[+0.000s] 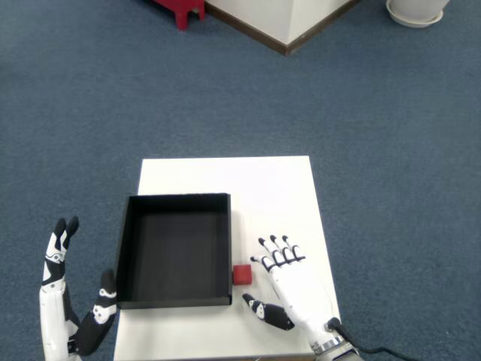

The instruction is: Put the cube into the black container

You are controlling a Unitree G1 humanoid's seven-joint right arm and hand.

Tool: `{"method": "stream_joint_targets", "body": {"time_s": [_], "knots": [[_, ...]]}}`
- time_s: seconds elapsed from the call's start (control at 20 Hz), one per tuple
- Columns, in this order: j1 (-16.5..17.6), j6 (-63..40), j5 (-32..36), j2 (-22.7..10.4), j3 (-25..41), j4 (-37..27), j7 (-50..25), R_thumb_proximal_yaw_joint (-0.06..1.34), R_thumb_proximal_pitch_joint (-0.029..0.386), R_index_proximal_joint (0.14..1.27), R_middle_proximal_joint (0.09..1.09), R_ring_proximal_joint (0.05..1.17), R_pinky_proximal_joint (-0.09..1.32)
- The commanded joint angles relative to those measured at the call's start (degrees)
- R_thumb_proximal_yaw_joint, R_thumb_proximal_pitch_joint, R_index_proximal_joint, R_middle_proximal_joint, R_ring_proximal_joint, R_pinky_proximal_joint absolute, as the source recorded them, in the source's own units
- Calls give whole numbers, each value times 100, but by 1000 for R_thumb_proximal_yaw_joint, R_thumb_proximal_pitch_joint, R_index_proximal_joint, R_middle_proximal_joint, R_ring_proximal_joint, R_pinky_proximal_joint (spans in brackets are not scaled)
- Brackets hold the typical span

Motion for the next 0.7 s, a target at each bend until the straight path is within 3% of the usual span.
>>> {"method": "stream_joint_targets", "body": {"time_s": [0.05, 0.7], "knots": [[-192, -48, 16, -43, -39, -26, -205, 706, 45, 469, 137, 73, -64], [-173, -224, -28, -81, 9, 186, -335, 708, 61, 473, 128, 65, -65]]}}
